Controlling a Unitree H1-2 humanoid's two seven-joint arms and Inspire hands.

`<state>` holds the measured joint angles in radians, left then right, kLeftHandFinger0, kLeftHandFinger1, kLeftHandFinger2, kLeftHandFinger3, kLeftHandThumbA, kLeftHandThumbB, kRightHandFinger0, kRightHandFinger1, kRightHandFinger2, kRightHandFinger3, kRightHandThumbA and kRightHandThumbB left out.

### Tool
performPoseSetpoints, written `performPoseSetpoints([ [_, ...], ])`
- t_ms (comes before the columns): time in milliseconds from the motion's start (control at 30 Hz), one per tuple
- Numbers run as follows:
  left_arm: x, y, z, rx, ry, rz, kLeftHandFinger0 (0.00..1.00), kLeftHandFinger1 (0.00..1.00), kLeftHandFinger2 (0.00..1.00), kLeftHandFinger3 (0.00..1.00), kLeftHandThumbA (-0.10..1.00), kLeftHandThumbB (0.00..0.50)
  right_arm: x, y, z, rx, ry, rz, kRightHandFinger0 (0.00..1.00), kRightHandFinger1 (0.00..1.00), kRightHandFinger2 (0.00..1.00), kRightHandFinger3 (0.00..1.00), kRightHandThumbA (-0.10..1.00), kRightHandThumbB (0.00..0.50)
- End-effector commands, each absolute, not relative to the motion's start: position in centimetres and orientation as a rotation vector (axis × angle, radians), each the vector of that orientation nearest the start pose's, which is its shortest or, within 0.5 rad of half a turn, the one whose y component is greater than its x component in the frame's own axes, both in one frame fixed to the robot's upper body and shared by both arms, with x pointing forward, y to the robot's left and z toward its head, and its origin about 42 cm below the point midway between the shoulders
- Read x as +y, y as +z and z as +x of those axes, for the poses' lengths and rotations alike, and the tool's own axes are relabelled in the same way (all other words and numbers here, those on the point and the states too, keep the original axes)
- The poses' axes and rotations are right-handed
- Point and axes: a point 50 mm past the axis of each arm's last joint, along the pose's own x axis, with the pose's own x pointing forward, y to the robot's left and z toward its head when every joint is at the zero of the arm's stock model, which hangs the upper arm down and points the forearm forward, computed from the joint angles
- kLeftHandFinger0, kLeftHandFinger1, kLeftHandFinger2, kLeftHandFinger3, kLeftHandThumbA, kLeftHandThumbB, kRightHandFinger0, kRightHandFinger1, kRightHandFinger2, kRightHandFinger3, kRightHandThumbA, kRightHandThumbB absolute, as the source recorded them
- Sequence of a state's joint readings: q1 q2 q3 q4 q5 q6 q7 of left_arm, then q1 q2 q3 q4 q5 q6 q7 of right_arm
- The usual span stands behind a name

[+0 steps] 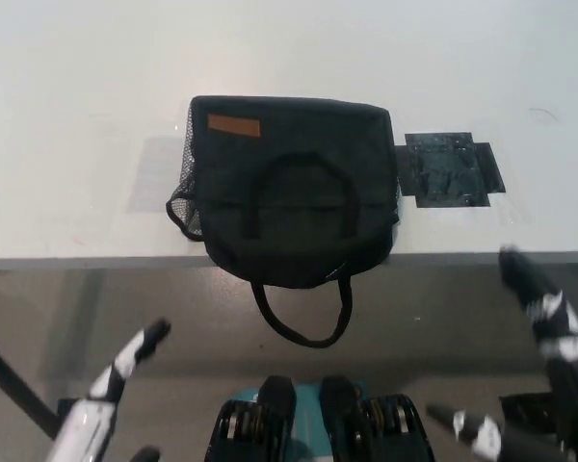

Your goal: A soft travel bag is kept infront of the robot in the middle of the desk and the robot uses both its hands to press it to reduce its size

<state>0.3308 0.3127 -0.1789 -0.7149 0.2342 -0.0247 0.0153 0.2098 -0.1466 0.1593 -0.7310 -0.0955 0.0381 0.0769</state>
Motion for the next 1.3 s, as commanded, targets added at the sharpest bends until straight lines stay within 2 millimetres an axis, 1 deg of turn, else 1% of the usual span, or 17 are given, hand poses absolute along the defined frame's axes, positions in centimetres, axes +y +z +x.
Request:
performPoseSetpoints([
  [0, 23.9, 20.0, 14.9, -0.529, -0.122, 0.213, 1.0, 1.0, 1.0, 1.0, 1.0, 0.186, -20.3, 21.8, 16.2, -0.628, 0.205, 0.001, 1.0, 1.0, 1.0, 1.0, 1.0, 0.216],
  [33, 24.0, 19.9, 14.8, -0.53, -0.121, 0.211, 1.0, 1.0, 1.0, 1.0, 1.0, 0.185, -20.3, 21.8, 16.2, -0.629, 0.205, 0.001, 1.0, 1.0, 1.0, 1.0, 1.0, 0.216],
  [67, 24.0, 19.2, 15.2, -0.517, -0.117, 0.211, 1.0, 1.0, 1.0, 1.0, 1.0, 0.178, -20.6, 20.9, 16.6, -0.613, 0.204, -0.01, 1.0, 1.0, 1.0, 1.0, 1.0, 0.205],
  [100, 23.9, 17.1, 16.0, -0.454, -0.111, 0.213, 1.0, 1.0, 1.0, 1.0, 1.0, 0.198, -21.2, 18.8, 17.0, -0.528, 0.158, -0.041, 1.0, 1.0, 1.0, 1.0, 1.0, 0.244],
  [133, 23.8, 15.2, 16.5, -0.378, -0.109, 0.202, 1.0, 1.0, 1.0, 1.0, 1.0, 0.212, -21.7, 16.6, 17.7, -0.483, 0.129, -0.059, 1.0, 1.0, 1.0, 1.0, 1.0, 0.222],
  [167, 23.9, 14.7, 16.7, -0.364, -0.105, 0.202, 1.0, 1.0, 1.0, 1.0, 1.0, 0.205, -21.8, 16.0, 17.9, -0.471, 0.126, -0.058, 1.0, 1.0, 1.0, 1.0, 1.0, 0.226],
  [267, 24.3, 12.7, 17.6, -0.308, -0.08, 0.225, 1.0, 1.0, 1.0, 1.0, 1.0, 0.2, -21.9, 12.7, 19.5, -0.389, 0.104, -0.009, 1.0, 1.0, 1.0, 1.0, 1.0, 0.217],
  [333, 24.7, 11.4, 18.0, -0.273, -0.076, 0.228, 1.0, 1.0, 1.0, 1.0, 1.0, 0.196, -21.9, 10.8, 20.3, -0.337, 0.108, 0.0, 1.0, 1.0, 1.0, 1.0, 1.0, 0.201],
  [367, 25.0, 10.0, 18.6, -0.248, -0.065, 0.248, 1.0, 1.0, 1.0, 1.0, 1.0, 0.189, -21.9, 9.7, 21.0, -0.286, 0.099, 0.01, 1.0, 1.0, 1.0, 1.0, 1.0, 0.22],
  [400, 25.0, 9.6, 18.8, -0.244, -0.058, 0.26, 1.0, 1.0, 1.0, 1.0, 1.0, 0.189, -21.8, 9.4, 21.3, -0.276, 0.099, 0.018, 1.0, 1.0, 1.0, 1.0, 1.0, 0.221],
  [433, 25.1, 8.8, 19.0, -0.213, -0.055, 0.278, 1.0, 1.0, 1.0, 1.0, 1.0, 0.231, -21.8, 9.2, 21.4, -0.264, 0.098, 0.026, 1.0, 1.0, 1.0, 1.0, 1.0, 0.222],
  [500, 25.0, 7.5, 19.2, -0.163, -0.06, 0.298, 1.0, 1.0, 1.0, 1.0, 1.0, 0.27, -22.2, 8.5, 21.7, -0.252, 0.098, 0.021, 1.0, 1.0, 1.0, 1.0, 1.0, 0.279],
  [667, 25.3, 7.3, 19.2, -0.143, -0.069, 0.302, 1.0, 1.0, 1.0, 1.0, 1.0, 0.24, -22.5, 7.2, 22.3, -0.211, 0.092, 0.029, 1.0, 1.0, 1.0, 1.0, 1.0, 0.281],
  [800, 25.4, 7.4, 19.6, -0.154, -0.071, 0.309, 1.0, 1.0, 1.0, 1.0, 1.0, 0.245, -22.6, 7.0, 22.3, -0.204, 0.09, 0.048, 1.0, 1.0, 1.0, 1.0, 1.0, 0.281],
  [867, 25.5, 7.5, 19.7, -0.155, -0.07, 0.314, 1.0, 1.0, 1.0, 1.0, 1.0, 0.25, -22.6, 7.0, 22.5, -0.206, 0.088, 0.042, 1.0, 1.0, 1.0, 1.0, 1.0, 0.305],
  [1133, 25.7, 8.1, 20.2, -0.165, -0.069, 0.306, 1.0, 1.0, 1.0, 1.0, 1.0, 0.253, -22.5, 7.7, 22.8, -0.216, 0.094, 0.027, 1.0, 1.0, 1.0, 1.0, 1.0, 0.257],
  [1267, 25.7, 8.3, 20.5, -0.175, -0.062, 0.313, 1.0, 1.0, 1.0, 1.0, 1.0, 0.242, -22.6, 8.0, 23.1, -0.227, 0.102, -0.002, 1.0, 1.0, 1.0, 1.0, 1.0, 0.257],
])
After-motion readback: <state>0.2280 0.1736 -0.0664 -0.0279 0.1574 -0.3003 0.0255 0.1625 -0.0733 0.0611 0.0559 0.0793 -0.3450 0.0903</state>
